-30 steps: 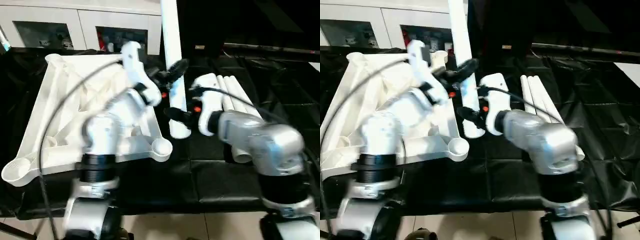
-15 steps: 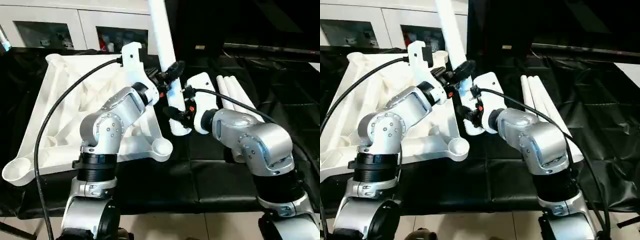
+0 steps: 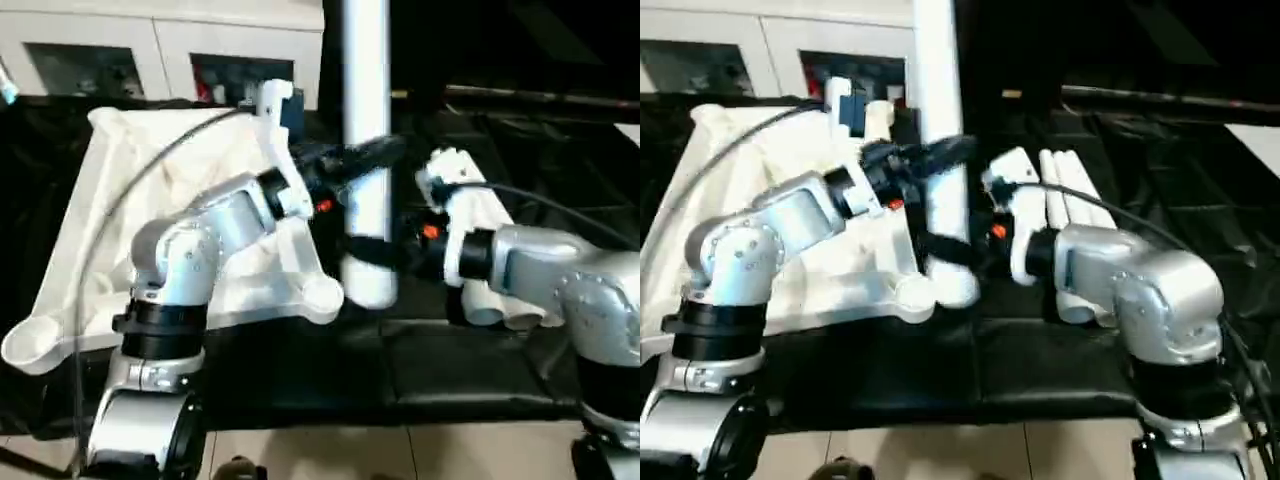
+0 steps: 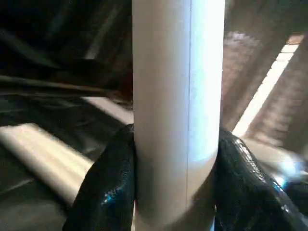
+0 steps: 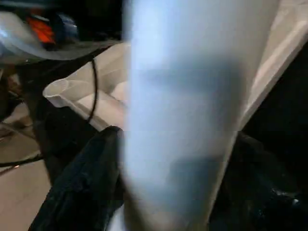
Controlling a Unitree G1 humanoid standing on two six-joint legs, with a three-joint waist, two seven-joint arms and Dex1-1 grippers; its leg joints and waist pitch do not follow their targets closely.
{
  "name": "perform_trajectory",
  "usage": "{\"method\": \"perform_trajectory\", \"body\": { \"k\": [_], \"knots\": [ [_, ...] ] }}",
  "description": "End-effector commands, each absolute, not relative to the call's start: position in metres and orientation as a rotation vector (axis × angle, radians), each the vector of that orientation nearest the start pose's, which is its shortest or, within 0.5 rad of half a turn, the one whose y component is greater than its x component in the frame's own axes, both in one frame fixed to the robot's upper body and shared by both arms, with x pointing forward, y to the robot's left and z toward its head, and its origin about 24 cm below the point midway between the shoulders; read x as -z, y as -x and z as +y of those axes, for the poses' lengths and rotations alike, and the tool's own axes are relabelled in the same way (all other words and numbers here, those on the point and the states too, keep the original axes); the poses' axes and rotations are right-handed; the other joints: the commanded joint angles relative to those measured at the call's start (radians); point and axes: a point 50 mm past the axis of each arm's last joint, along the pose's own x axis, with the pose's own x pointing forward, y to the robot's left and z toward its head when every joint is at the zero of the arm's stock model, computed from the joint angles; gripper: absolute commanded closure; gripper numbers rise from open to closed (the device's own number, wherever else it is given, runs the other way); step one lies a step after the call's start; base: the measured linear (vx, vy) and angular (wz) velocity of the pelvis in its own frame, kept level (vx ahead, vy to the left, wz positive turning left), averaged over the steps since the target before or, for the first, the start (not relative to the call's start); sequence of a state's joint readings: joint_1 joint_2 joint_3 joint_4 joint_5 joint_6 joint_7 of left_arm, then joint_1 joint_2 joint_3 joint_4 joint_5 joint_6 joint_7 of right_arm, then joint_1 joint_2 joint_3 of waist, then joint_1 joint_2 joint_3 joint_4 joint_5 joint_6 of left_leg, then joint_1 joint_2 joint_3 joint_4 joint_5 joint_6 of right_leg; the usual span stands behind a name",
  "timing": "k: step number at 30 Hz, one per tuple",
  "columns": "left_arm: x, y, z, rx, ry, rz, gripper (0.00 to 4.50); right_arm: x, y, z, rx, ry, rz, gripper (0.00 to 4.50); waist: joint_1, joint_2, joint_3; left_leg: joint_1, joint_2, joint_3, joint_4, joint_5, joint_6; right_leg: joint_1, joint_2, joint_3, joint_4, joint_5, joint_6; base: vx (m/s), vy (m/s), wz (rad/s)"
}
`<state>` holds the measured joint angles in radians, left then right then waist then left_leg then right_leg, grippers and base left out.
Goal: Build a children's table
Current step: Pick table leg
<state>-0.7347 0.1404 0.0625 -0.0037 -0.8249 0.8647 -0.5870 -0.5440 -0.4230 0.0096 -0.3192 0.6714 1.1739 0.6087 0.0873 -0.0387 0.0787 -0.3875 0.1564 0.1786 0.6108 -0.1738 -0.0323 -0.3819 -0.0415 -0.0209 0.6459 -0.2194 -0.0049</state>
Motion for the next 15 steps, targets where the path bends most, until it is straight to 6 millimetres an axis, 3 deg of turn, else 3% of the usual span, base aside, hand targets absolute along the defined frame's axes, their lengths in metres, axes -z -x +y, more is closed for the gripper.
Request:
{"method": "perform_trajectory", "body": {
  "k": [1,5,9,10,11,15],
  "knots": [
    [-0.218,-0.306,0.07,1.267,0.497,0.004,2.65,-0.17,-0.273,-0.121,-1.05,-0.082,0.39,1.6,0.0,-0.001,-0.078,0.024,0.064,-0.022,-0.059,-0.105,-0.032,0.044,-0.092,0.047,-0.083,-0.127,-0.197,0.0,0.0,0.0],
    [-0.217,-0.296,0.075,1.361,0.476,-0.008,2.65,-0.165,-0.268,-0.119,-1.081,-0.1,0.403,1.95,-0.002,-0.001,-0.077,0.027,0.066,-0.023,-0.063,-0.115,-0.037,0.039,-0.091,0.047,-0.085,-0.161,-0.182,0.0,0.0,0.0],
    [-0.217,-0.297,0.077,1.354,0.49,-0.011,2.65,-0.162,-0.267,-0.117,-1.083,-0.114,0.411,2.15,-0.001,-0.001,-0.077,0.027,0.065,-0.023,-0.063,-0.115,-0.041,0.038,-0.092,0.047,-0.086,-0.162,-0.18,0.0,0.0,0.0],
    [-0.217,-0.297,0.078,1.35,0.5,-0.013,2.65,-0.161,-0.268,-0.116,-1.078,-0.119,0.41,2.31,-0.002,-0.008,-0.077,0.026,0.065,-0.022,-0.064,-0.116,-0.042,0.04,-0.092,0.047,-0.087,-0.169,-0.176,0.0,0.0,0.0],
    [-0.217,-0.297,0.078,1.345,0.504,-0.013,2.65,-0.161,-0.269,-0.115,-1.076,-0.122,0.407,2.41,-0.001,-0.004,-0.077,0.026,0.065,-0.023,-0.064,-0.114,-0.045,0.038,-0.093,0.047,-0.086,-0.173,-0.174,0.0,0.0,0.0],
    [-0.217,-0.297,0.079,1.348,0.501,-0.015,2.65,-0.161,-0.271,-0.113,-1.065,-0.126,0.392,2.55,-0.001,-0.006,-0.077,0.024,0.064,-0.022,-0.063,-0.109,-0.045,0.039,-0.094,0.048,-0.087,-0.177,-0.165,0.0,0.0,0.0]
  ]
}}
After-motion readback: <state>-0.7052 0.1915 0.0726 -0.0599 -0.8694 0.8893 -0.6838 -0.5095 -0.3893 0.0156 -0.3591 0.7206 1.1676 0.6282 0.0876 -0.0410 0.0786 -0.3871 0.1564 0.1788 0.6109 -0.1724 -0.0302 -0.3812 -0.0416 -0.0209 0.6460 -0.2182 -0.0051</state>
